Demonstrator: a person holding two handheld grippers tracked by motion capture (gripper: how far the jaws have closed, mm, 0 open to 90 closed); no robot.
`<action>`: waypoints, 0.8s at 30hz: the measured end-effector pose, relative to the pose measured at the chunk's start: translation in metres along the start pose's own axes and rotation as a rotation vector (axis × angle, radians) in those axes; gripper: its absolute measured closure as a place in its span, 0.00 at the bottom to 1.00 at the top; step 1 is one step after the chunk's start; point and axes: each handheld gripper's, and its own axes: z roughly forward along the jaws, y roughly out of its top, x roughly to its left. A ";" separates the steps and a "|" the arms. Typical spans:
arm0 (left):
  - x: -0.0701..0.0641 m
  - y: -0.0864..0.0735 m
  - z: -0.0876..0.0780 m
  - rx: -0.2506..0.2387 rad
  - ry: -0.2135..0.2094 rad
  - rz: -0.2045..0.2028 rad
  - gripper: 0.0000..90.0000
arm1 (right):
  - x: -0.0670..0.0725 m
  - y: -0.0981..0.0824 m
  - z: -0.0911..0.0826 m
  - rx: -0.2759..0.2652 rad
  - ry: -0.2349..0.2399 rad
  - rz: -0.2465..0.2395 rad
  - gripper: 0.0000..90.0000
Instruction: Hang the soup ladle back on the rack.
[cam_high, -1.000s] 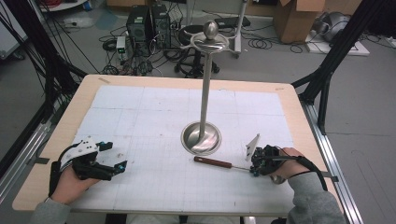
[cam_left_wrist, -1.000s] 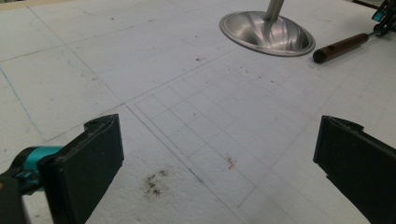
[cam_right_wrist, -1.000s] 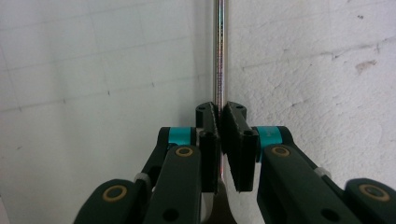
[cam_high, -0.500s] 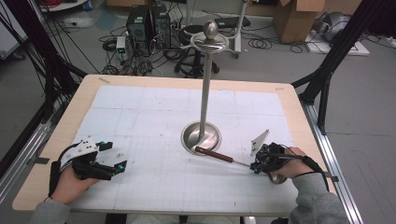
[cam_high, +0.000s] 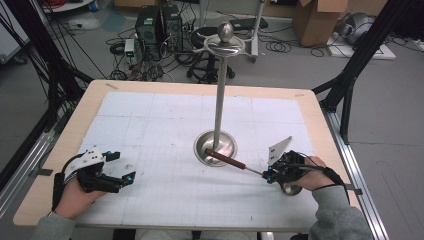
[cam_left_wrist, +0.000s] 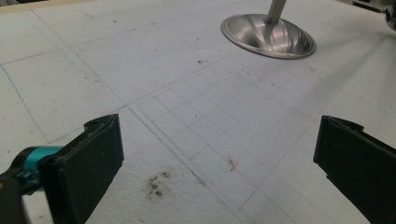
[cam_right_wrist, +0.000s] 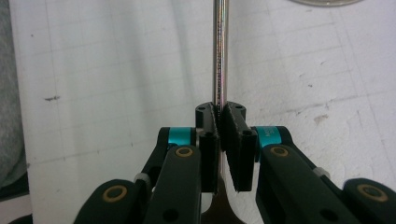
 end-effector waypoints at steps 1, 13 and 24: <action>0.000 0.000 0.000 0.001 -0.001 0.002 0.02 | 0.000 0.000 -0.001 -0.011 0.003 0.004 0.94; 0.000 0.000 -0.001 -0.010 0.005 0.000 0.02 | 0.001 0.002 -0.014 -0.152 0.017 -0.019 0.94; 0.001 0.001 -0.003 -0.033 -0.003 -0.016 0.02 | -0.003 -0.001 -0.028 -0.308 -0.012 0.033 0.94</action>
